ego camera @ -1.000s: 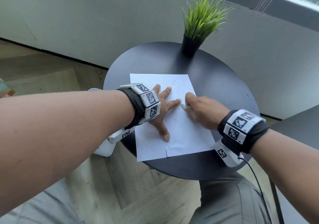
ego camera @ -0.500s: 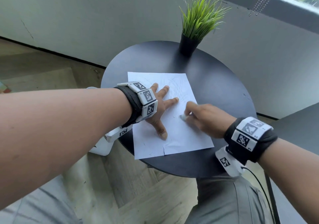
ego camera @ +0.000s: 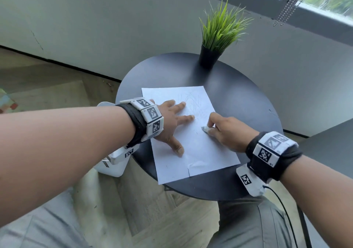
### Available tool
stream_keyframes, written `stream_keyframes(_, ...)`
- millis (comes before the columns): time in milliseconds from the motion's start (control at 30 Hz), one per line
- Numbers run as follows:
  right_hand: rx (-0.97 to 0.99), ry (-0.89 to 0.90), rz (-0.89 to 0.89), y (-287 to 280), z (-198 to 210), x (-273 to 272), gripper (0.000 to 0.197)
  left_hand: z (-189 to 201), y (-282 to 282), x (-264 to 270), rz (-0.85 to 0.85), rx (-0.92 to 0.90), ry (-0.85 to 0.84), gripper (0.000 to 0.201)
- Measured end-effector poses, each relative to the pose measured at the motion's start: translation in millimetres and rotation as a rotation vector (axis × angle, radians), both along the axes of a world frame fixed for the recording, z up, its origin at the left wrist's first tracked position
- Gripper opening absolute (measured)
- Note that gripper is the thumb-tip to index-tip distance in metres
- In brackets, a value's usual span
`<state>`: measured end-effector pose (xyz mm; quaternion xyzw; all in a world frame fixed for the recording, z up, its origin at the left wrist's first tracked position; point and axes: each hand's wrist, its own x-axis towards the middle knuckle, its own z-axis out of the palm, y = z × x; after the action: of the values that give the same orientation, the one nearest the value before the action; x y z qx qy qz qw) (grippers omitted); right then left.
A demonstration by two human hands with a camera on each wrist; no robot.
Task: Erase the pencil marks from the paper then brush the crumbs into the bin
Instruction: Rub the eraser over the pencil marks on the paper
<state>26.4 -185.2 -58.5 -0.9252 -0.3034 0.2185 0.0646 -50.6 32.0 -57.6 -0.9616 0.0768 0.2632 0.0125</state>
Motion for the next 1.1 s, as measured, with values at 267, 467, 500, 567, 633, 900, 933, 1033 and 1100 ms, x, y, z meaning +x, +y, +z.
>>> stream_keyframes(267,-0.038,-0.063,0.149,19.8,8.3,-31.2,0.026,-2.6,-0.3,-6.9,0.007,0.010,0.044,0.141)
stream_keyframes(467,-0.053,0.057,0.361,30.9,15.9,-44.7,0.021,-2.1,0.0,-4.6,-0.016,0.033,0.054,0.143)
stream_keyframes(500,-0.038,-0.004,0.276,30.4,16.3,-35.1,0.023,-2.9,0.2,-4.1,-0.012,0.027,0.056,0.143)
stream_keyframes(567,-0.023,-0.106,0.152,27.6,12.3,-25.1,0.024,-3.0,0.3,-4.4,-0.008,0.024,0.057,0.143)
stream_keyframes(633,-0.061,-0.073,0.224,30.2,11.1,-38.3,0.019,-3.7,0.7,-5.5,-0.008,0.022,0.057,0.144)
stream_keyframes(900,-0.036,-0.071,0.141,32.4,10.7,-36.0,0.021,-1.2,-2.8,-6.7,-0.003,0.027,0.053,0.143)
stream_keyframes(933,-0.037,-0.085,0.174,33.3,10.5,-39.9,0.020,-1.3,-3.0,-6.6,-0.003,0.026,0.054,0.143)
stream_keyframes(1033,-0.046,0.098,0.405,38.1,9.3,-61.2,0.016,-3.7,-1.3,-5.9,-0.001,0.023,0.057,0.144)
stream_keyframes(1100,-0.030,0.100,0.379,38.5,9.6,-53.9,0.018,-4.4,-0.7,-5.1,-0.002,0.016,0.055,0.144)
